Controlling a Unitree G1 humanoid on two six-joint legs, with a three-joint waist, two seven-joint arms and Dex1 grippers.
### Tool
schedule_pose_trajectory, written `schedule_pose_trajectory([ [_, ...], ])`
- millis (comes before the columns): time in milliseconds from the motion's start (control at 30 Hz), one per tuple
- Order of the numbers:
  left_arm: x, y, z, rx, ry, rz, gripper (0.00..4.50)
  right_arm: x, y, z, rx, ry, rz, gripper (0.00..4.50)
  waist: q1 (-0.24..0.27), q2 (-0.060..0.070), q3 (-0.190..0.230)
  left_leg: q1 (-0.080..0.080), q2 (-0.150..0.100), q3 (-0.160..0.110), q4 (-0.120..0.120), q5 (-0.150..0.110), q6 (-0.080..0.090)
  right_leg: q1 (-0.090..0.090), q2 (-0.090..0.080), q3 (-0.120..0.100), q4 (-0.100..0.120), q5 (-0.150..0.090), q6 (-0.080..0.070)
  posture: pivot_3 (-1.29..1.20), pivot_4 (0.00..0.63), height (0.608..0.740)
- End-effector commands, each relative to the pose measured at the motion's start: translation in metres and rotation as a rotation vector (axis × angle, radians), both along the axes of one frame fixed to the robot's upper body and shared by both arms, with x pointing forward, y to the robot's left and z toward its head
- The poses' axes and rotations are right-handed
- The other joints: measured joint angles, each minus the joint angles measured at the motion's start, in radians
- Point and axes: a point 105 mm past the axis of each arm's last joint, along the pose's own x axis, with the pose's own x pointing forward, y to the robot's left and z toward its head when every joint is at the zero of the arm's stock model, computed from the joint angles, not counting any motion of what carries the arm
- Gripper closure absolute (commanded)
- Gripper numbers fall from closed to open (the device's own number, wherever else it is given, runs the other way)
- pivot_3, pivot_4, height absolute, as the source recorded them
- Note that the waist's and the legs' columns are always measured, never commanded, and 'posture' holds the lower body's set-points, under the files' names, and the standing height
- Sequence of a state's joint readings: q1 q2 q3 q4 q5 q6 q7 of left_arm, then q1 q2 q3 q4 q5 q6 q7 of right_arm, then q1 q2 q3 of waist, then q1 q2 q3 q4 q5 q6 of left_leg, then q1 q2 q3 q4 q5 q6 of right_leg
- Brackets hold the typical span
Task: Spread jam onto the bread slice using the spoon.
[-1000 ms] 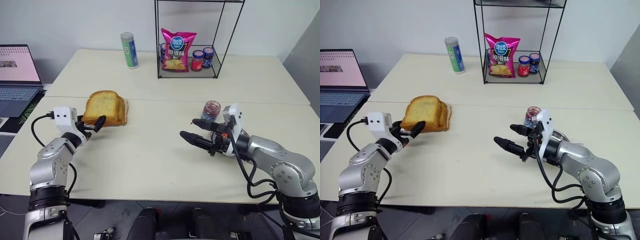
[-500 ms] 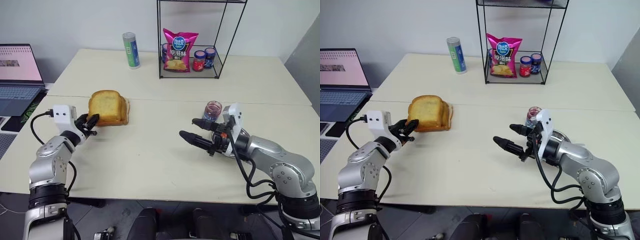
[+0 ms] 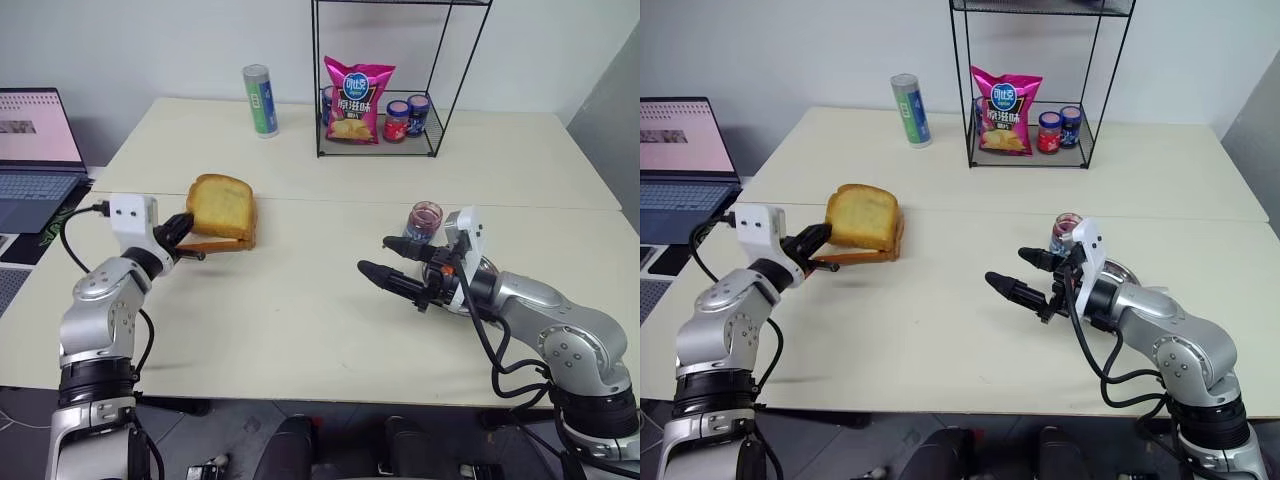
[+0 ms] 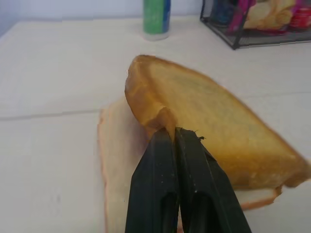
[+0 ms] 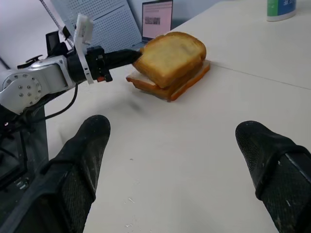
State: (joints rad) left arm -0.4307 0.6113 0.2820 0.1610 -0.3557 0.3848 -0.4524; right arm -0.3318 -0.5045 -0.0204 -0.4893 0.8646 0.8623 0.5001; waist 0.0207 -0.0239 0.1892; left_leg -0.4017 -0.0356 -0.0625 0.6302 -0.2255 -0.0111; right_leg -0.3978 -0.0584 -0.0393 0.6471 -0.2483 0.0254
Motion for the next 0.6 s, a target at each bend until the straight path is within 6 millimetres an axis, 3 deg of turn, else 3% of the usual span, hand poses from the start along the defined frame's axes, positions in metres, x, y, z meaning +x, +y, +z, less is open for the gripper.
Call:
schedule_pose_trajectory([
  [33, -0.002, -0.008, 0.031, 0.059, -0.090, -0.030, 4.48, -0.002, -0.002, 0.012, 0.018, -0.058, -0.003, 0.00, -0.001, 0.000, 0.000, 0.000, 0.000, 0.000, 0.000, 0.000, 0.000, 0.000, 0.000, 0.000, 0.000, 0.000, 0.000, 0.00, 0.150, 0.740],
  [100, -0.002, -0.013, 0.034, 0.058, -0.097, -0.049, 4.48, -0.002, -0.002, 0.012, 0.018, -0.059, -0.003, 0.00, -0.003, 0.000, 0.000, 0.000, 0.000, 0.001, 0.000, 0.000, 0.000, 0.000, 0.000, 0.000, 0.000, 0.000, 0.000, 0.00, 0.150, 0.740],
  [267, -0.022, -0.080, 0.053, -0.093, -0.054, -0.386, 4.48, -0.004, -0.008, 0.013, -0.002, -0.064, -0.006, 0.00, -0.006, 0.000, 0.000, 0.000, 0.000, 0.001, 0.000, 0.000, 0.000, -0.001, 0.000, 0.001, 0.000, 0.000, 0.000, 0.00, 0.150, 0.740],
  [333, -0.028, -0.091, 0.054, -0.101, -0.018, -0.449, 4.48, -0.006, -0.012, 0.014, -0.015, -0.065, -0.002, 0.00, -0.005, 0.000, 0.000, -0.001, 0.000, 0.001, 0.000, 0.000, 0.000, 0.000, 0.000, 0.001, 0.000, 0.000, 0.000, 0.00, 0.150, 0.740],
  [500, -0.055, -0.122, 0.032, -0.100, 0.182, -0.702, 4.48, -0.023, -0.025, 0.019, -0.055, -0.059, 0.018, 0.00, -0.014, 0.000, 0.000, 0.000, 0.001, 0.002, 0.000, 0.000, 0.000, 0.000, 0.002, 0.001, 0.001, 0.000, 0.000, 0.00, 0.150, 0.740],
  [600, -0.071, -0.131, -0.007, 0.014, 0.330, -0.788, 4.48, -0.029, -0.030, 0.018, -0.064, -0.049, -0.006, 0.00, -0.024, 0.000, 0.000, 0.001, 0.002, 0.003, 0.000, 0.000, 0.000, 0.000, 0.003, 0.002, 0.001, 0.000, 0.001, 0.00, 0.150, 0.740],
])
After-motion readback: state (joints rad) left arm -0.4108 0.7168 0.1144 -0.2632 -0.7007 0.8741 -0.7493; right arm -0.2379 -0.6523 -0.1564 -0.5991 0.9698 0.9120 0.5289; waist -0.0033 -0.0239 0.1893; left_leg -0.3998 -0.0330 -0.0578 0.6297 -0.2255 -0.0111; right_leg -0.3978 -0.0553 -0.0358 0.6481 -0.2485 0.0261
